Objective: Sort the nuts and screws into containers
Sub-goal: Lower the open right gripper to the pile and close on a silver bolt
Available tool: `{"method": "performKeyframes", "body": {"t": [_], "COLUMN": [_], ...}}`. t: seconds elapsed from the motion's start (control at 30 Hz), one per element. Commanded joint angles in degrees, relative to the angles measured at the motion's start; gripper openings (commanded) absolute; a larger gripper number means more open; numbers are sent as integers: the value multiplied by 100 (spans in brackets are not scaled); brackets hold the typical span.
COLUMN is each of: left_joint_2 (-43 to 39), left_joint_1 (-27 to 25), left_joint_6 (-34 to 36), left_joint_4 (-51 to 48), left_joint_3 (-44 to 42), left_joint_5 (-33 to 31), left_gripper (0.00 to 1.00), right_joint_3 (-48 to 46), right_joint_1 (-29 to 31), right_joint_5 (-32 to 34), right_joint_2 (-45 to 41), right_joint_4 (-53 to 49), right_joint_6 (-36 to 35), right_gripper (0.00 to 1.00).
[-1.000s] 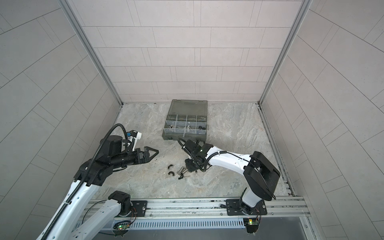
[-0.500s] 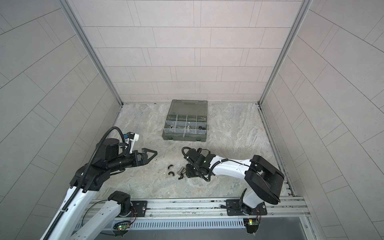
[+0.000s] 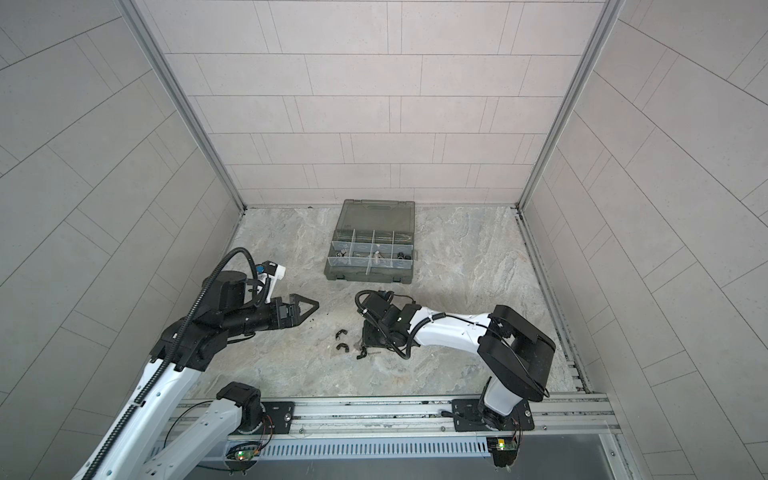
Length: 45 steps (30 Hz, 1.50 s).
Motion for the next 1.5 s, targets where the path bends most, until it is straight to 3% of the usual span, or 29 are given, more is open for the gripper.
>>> {"method": "performKeyframes", "body": {"t": [0.0, 0.4, 0.97, 1.23, 1.47], "left_joint_2": [-65, -49, 112, 192, 185], "left_joint_1": [15, 18, 19, 20, 26], "left_joint_6": [208, 317, 378, 408, 441], "left_joint_4": [47, 18, 67, 99, 64], "left_joint_3": [-56, -50, -23, -32, -19], "left_joint_5": [72, 162, 138, 88, 24], "left_gripper": [100, 100, 100, 100, 100], "right_joint_3": [93, 257, 387, 739, 732], "right_joint_1": [146, 222, -157, -264, -262], "right_joint_5": [307, 451, 403, 342, 492], "right_joint_2": [-68, 276, 667, 1081, 676], "right_joint_4": [-271, -328, -542, -875, -1168], "right_joint_6": [364, 476, 299, -7, -93], "right_gripper": [39, 38, 34, 21, 15]}}
